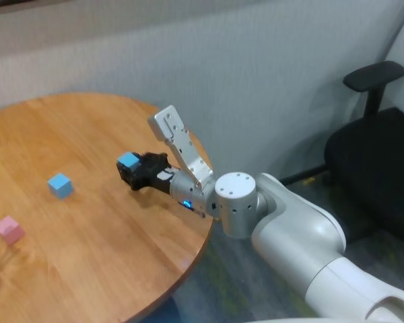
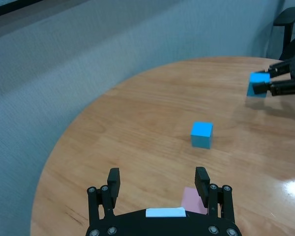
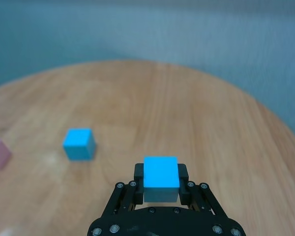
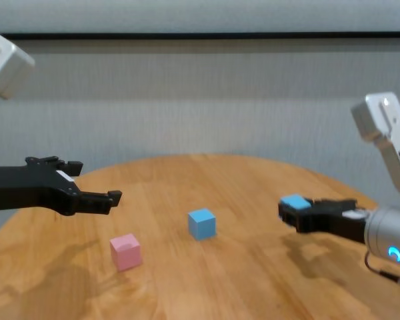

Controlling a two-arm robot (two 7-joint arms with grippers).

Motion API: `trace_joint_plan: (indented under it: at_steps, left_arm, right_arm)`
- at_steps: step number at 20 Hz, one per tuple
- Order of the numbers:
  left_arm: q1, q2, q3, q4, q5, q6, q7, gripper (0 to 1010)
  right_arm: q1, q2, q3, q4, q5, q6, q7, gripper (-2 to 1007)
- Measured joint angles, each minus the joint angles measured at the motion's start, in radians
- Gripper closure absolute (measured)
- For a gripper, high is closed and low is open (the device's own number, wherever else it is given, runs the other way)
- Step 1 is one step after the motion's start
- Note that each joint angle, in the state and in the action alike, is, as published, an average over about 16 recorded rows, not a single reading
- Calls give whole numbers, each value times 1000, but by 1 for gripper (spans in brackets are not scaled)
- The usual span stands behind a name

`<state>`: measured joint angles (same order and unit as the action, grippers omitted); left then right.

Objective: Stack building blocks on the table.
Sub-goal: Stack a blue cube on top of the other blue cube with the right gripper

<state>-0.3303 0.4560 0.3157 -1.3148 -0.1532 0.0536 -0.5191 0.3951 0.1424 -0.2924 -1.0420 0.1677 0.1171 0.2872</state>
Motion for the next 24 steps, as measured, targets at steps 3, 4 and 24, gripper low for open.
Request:
trace_joint_plan:
  at_steps: [3,4,24]
  left_arm:
    - [0,0,0,0,0,0,0,8]
    - [0,0,0,0,0,0,0,8]
    - [0,0,0,0,0,0,0,7]
  right_arm:
    - [7,3,-6,-15,6,-5,24,636]
    - [10,4,-9,-17,8,-7,33,636]
    - [165,-78,-104,190,23,-81,100,636]
